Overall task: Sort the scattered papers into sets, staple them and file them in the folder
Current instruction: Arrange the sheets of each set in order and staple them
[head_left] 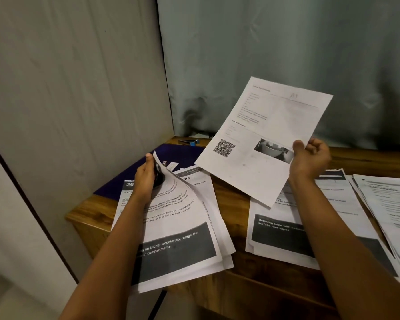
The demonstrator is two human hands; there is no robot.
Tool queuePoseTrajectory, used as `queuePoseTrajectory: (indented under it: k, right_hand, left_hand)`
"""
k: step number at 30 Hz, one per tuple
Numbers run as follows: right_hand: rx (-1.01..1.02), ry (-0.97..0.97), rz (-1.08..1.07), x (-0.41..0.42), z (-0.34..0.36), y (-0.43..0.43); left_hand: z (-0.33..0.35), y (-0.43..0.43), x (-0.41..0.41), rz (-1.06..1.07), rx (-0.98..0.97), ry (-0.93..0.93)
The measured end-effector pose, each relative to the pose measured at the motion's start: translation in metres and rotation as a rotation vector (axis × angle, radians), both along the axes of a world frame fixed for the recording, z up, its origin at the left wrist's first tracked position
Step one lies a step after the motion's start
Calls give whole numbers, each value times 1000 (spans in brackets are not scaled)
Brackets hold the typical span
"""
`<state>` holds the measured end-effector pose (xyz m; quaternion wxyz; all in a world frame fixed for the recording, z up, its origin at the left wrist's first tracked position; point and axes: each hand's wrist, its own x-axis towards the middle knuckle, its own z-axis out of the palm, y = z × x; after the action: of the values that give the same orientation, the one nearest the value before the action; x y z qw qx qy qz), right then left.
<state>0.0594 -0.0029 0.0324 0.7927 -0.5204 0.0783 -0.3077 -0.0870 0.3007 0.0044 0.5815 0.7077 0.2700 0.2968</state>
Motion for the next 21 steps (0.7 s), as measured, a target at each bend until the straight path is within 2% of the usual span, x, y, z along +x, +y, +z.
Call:
queuePoseTrajectory:
  k: [8,13,21]
  right_hand:
    - [-262,-91,103,-4,-2,12]
    - [-255,-96,73,-7,-2,9]
    - [-339,-5,281,-9,-7,25]
  left_hand:
    - [2,-3,-2,1,2,1]
    - [1,-3,3,9,5,-5]
    - [1,-9,2,7,15,-69]
